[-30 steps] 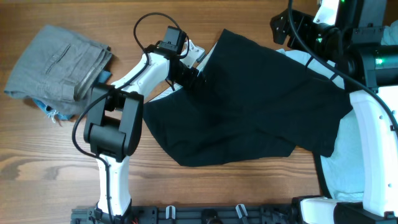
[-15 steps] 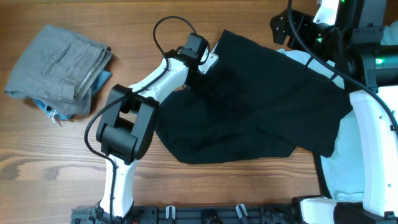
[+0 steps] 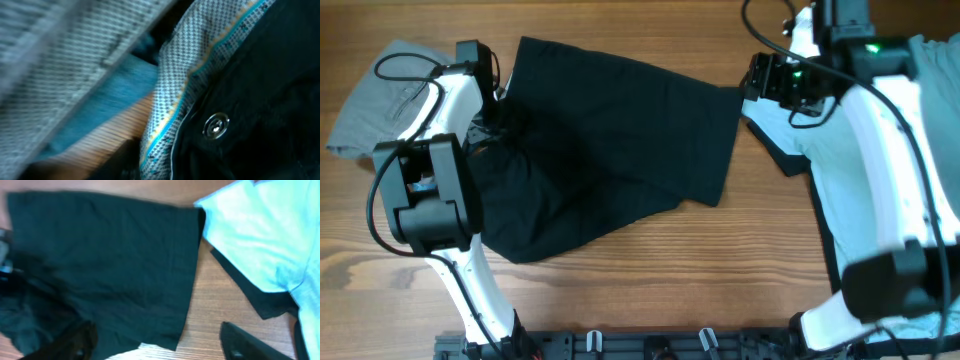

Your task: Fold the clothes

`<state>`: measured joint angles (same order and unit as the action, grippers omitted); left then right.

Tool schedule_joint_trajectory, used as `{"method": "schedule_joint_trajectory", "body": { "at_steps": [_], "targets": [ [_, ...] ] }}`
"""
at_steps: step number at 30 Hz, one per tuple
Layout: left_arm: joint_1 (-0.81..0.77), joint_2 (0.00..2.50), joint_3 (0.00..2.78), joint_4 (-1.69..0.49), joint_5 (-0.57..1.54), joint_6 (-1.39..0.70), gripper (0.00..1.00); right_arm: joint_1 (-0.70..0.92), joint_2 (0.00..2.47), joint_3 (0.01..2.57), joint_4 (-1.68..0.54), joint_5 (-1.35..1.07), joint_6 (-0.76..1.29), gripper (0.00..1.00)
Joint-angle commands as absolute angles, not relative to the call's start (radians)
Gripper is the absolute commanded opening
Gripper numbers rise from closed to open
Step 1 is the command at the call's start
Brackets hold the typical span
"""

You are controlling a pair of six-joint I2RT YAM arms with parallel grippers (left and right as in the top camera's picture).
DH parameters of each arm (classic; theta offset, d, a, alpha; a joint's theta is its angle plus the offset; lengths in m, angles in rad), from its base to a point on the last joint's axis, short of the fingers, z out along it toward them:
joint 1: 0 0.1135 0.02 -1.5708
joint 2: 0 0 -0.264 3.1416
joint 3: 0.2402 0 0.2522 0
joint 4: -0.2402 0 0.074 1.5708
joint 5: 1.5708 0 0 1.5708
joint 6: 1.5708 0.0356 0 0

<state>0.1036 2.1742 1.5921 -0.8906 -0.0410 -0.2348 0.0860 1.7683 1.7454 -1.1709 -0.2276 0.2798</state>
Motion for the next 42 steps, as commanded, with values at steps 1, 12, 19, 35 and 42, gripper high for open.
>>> {"method": "schedule_joint_trajectory", "body": {
  "at_steps": [1, 12, 19, 35, 42],
  "targets": [
    [0.082, 2.146, 1.578, -0.884, 0.093, -0.266, 0.44, 0.085, 1.895, 1.752, -1.177, -0.212, 0.261, 0.65],
    [-0.005, 1.943, 1.578, -0.908, 0.130, -0.186, 0.65, 0.088, 2.174, 1.752, -1.060, -0.375, 0.244, 0.10],
    [-0.016, 1.816, 1.578, -0.940, 0.131, -0.187, 0.77, 0.088, 2.324, 1.752, -0.873, -0.288, 0.556, 0.04],
    [-0.112, 1.814, 1.578, -0.948, 0.190, -0.186, 0.85, 0.007, 2.276, 1.836, -0.273, -0.654, 0.469, 0.47],
    [-0.118, 1.814, 1.578, -0.947, 0.190, -0.187, 0.85, -0.022, 2.152, 1.836, -0.842, -0.437, 0.294, 0.09]
  ]
}}
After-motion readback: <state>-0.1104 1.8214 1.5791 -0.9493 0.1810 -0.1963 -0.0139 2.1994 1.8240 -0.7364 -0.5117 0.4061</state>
